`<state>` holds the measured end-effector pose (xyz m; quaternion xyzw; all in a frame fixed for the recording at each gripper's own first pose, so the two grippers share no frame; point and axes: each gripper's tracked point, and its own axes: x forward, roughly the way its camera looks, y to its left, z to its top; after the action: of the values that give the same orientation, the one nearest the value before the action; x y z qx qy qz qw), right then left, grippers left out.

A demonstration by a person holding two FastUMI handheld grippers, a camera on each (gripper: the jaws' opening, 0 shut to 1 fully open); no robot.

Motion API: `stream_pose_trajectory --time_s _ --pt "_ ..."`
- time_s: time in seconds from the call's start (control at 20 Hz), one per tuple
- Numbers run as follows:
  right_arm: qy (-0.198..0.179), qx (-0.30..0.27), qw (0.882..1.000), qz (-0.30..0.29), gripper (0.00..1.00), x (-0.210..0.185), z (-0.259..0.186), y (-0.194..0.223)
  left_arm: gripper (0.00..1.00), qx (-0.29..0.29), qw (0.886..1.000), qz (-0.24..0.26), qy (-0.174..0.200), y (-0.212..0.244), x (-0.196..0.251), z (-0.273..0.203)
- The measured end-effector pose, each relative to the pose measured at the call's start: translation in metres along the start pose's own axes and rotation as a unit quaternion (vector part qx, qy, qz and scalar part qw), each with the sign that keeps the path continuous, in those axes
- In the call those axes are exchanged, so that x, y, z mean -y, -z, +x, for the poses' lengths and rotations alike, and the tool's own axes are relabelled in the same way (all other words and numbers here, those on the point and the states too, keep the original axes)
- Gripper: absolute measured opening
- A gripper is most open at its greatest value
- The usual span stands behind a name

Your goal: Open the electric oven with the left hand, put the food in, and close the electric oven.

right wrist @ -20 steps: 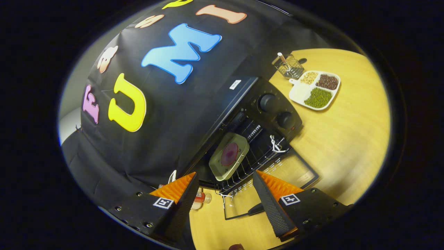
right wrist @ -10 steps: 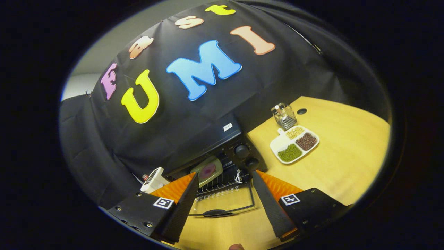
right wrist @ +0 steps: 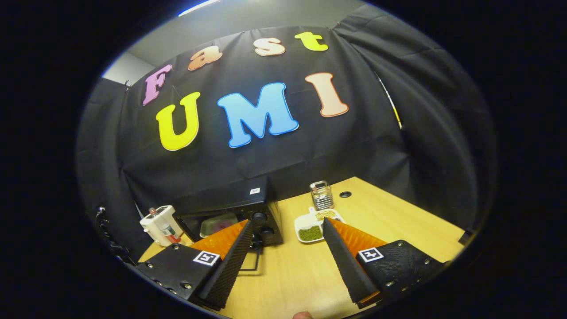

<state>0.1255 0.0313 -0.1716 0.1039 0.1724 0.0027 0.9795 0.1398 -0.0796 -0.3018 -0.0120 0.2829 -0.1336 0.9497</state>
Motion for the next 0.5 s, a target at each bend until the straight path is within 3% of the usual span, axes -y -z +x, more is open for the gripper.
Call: stream_pose_trajectory --time_s 0.1,0.25,0.35,0.4,0.5 --pt "0.017 0.007 1.000 -0.024 0.98 0.016 -0.012 -0.003 0.95 -0.024 1.000 0.000 0.001 0.010 0.004 0.010" --pt "0.049 0.027 0.997 -0.059 0.98 0.036 -0.030 -0.015 0.99 -0.058 0.998 -0.001 -0.001 0.024 0.009 0.029" --pt "0.065 0.038 0.994 -0.077 0.98 0.046 -0.040 -0.022 0.92 -0.073 0.997 -0.005 -0.002 0.031 0.013 0.041" --pt "0.072 0.041 0.993 -0.085 0.98 0.050 -0.045 -0.024 0.99 -0.079 0.997 -0.006 -0.002 0.034 0.014 0.047" --pt "0.085 0.046 0.991 -0.093 0.98 0.060 -0.055 -0.031 0.95 -0.091 0.996 -0.008 -0.009 0.041 0.013 0.058"
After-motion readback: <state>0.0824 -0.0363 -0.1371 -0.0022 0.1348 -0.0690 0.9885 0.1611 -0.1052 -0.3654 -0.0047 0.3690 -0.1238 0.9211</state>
